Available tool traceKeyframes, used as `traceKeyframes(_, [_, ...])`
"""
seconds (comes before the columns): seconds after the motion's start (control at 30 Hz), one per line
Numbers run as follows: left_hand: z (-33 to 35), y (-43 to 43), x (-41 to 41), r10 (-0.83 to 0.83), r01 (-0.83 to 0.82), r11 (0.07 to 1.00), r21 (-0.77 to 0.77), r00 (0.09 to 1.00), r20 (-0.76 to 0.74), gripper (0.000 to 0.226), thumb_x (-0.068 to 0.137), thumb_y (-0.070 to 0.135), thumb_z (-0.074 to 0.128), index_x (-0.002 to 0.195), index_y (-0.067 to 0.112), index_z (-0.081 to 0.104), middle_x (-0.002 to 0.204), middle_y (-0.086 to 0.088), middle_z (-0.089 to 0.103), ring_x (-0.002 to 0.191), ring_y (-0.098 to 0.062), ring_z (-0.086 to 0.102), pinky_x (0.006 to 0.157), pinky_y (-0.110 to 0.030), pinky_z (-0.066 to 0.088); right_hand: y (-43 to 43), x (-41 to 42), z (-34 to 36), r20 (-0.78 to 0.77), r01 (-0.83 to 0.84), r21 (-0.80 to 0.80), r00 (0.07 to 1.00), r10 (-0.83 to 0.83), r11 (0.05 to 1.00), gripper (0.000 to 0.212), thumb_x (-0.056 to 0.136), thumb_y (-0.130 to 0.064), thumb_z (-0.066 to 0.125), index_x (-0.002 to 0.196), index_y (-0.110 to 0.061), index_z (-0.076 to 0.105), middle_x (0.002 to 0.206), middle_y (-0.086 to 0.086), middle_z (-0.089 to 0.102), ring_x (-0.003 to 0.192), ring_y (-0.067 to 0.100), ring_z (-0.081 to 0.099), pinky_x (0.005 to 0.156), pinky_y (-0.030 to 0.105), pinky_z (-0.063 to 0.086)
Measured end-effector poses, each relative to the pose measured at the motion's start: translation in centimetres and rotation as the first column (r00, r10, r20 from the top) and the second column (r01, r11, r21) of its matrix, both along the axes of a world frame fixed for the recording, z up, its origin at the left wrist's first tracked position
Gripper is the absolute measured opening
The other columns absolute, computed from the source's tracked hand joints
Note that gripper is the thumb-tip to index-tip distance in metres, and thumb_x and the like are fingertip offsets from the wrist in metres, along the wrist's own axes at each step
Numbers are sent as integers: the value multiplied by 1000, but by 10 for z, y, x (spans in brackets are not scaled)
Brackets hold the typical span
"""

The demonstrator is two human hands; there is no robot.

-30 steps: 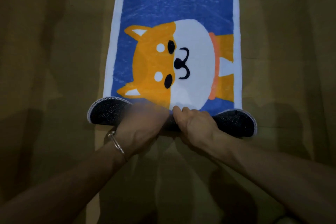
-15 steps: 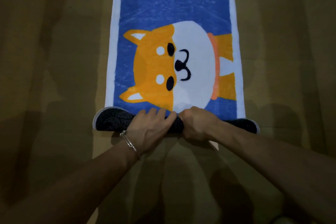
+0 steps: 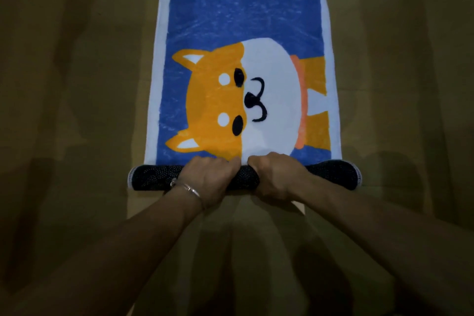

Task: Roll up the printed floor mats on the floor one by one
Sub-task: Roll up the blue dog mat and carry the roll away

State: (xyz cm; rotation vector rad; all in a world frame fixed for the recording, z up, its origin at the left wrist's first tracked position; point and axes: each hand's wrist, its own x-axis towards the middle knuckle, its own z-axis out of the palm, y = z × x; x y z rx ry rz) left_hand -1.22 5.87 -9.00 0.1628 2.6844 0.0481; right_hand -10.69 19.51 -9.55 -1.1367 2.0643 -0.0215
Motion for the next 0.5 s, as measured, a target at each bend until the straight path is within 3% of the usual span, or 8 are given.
traceKeyframes(0.07, [0, -3, -14, 69, -75, 997, 24, 978, 198, 29, 92, 29, 51, 118, 17, 46, 104, -7, 62, 93, -31, 59, 62, -33, 31, 6, 8, -7, -279, -86, -124, 959, 49, 988, 30, 75, -24, 72, 94, -15, 51, 87, 6, 59, 77, 27, 57, 58, 32, 29])
traceKeyframes(0.13, [1, -3, -23, 89, -110, 993, 51, 948, 306, 31, 88, 29, 57, 117, 21, 48, 107, -6, 61, 98, -28, 57, 65, -32, 33, 8, 15, -8, -406, -119, -95, 911, 71, 988, 34, 69, -22, 77, 93, -15, 54, 82, 5, 57, 71, 27, 57, 56, 33, 27])
traceKeyframes(0.17, [3, -3, -24, 84, -104, 993, 50, 952, 294, 35, 86, 28, 59, 118, 22, 47, 108, -5, 60, 99, -28, 57, 66, -31, 34, 6, 14, -6, -342, -92, -60, 937, 66, 994, 31, 76, -23, 70, 99, -15, 51, 89, 5, 58, 78, 28, 58, 58, 34, 30])
traceKeyframes(0.23, [5, -3, -17, 72, -83, 995, 46, 978, 193, 45, 86, 27, 56, 129, 23, 40, 113, -5, 56, 101, -30, 55, 67, -32, 32, 2, 4, 3, -74, -30, 21, 997, 32, 999, 25, 86, -24, 58, 108, -18, 47, 97, 5, 58, 86, 27, 57, 65, 35, 39])
traceKeyframes(0.33, [3, 1, -3, 41, -40, 999, -4, 999, 18, 46, 90, 25, 47, 134, 19, 34, 117, -8, 51, 100, -31, 53, 69, -35, 34, -11, -15, 18, 142, -81, 113, 988, 64, 990, 17, 86, -23, 59, 100, -21, 50, 82, -3, 53, 73, 19, 52, 63, 30, 39])
traceKeyframes(0.4, [5, -1, -6, 110, -110, 994, 0, 992, 58, 34, 93, 30, 45, 125, 19, 39, 114, -7, 56, 100, -30, 56, 67, -34, 35, -14, -15, 22, 104, -82, 101, 992, 71, 992, 16, 85, -24, 60, 98, -21, 51, 83, -3, 56, 72, 18, 51, 61, 29, 38])
traceKeyframes(0.5, [7, -9, -22, 185, -186, 983, -13, 967, 176, 33, 90, 38, 51, 118, 22, 45, 111, -7, 61, 102, -31, 57, 67, -33, 33, -8, -3, 13, -215, -103, 9, 971, 102, 995, 31, 87, -24, 57, 114, -16, 45, 107, 5, 55, 95, 27, 52, 68, 33, 28])
